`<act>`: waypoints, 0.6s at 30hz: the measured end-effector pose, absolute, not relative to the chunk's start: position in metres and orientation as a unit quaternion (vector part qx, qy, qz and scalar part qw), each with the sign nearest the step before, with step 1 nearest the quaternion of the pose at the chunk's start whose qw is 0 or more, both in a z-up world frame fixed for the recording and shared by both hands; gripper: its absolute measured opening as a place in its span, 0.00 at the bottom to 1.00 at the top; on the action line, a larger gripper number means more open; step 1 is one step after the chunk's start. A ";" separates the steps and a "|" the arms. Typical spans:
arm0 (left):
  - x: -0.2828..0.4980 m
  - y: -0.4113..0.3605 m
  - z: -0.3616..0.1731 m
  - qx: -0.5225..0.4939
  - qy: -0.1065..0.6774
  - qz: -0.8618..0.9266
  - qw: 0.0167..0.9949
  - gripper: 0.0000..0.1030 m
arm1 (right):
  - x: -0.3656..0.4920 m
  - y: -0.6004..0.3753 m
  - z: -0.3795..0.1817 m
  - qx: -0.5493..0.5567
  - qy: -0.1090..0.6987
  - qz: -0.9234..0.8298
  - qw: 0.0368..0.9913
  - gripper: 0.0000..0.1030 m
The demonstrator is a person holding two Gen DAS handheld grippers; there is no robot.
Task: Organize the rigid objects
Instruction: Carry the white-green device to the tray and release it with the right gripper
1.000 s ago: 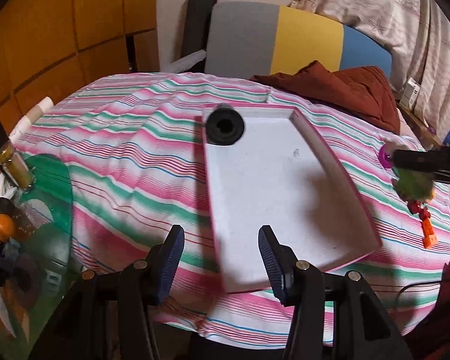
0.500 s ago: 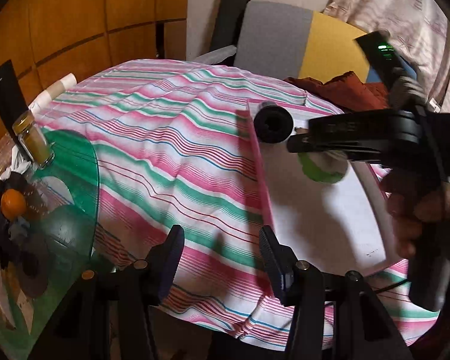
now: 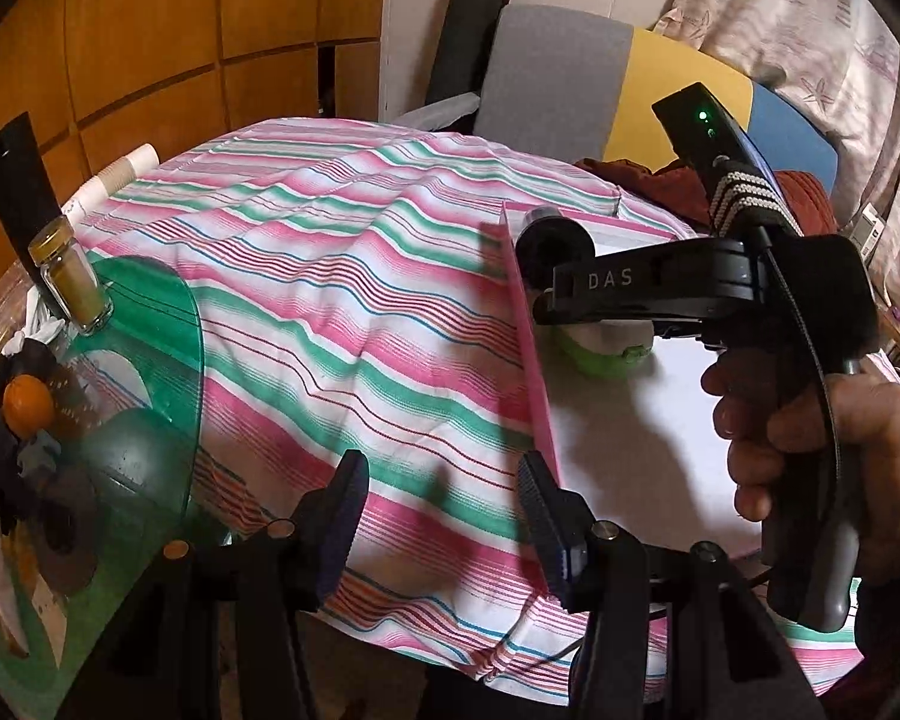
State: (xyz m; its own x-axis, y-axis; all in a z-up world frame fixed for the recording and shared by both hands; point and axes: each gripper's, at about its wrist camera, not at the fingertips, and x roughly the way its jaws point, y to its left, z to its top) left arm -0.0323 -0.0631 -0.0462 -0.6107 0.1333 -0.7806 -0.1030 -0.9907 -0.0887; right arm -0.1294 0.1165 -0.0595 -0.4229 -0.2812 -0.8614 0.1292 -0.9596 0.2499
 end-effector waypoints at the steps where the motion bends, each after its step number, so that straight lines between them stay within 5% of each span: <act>1: -0.032 -0.063 -0.046 -0.435 -0.017 0.898 0.066 0.50 | -0.128 0.117 -0.059 0.522 -0.073 -0.841 0.122 0.55; 9: -0.031 -0.060 -0.045 -0.436 -0.012 0.897 0.069 0.50 | -0.120 0.124 -0.052 0.516 -0.088 -0.843 0.124 0.66; 18: -0.029 -0.058 -0.043 -0.432 -0.010 0.899 0.070 0.50 | -0.111 0.125 -0.048 0.508 -0.086 -0.849 0.121 0.66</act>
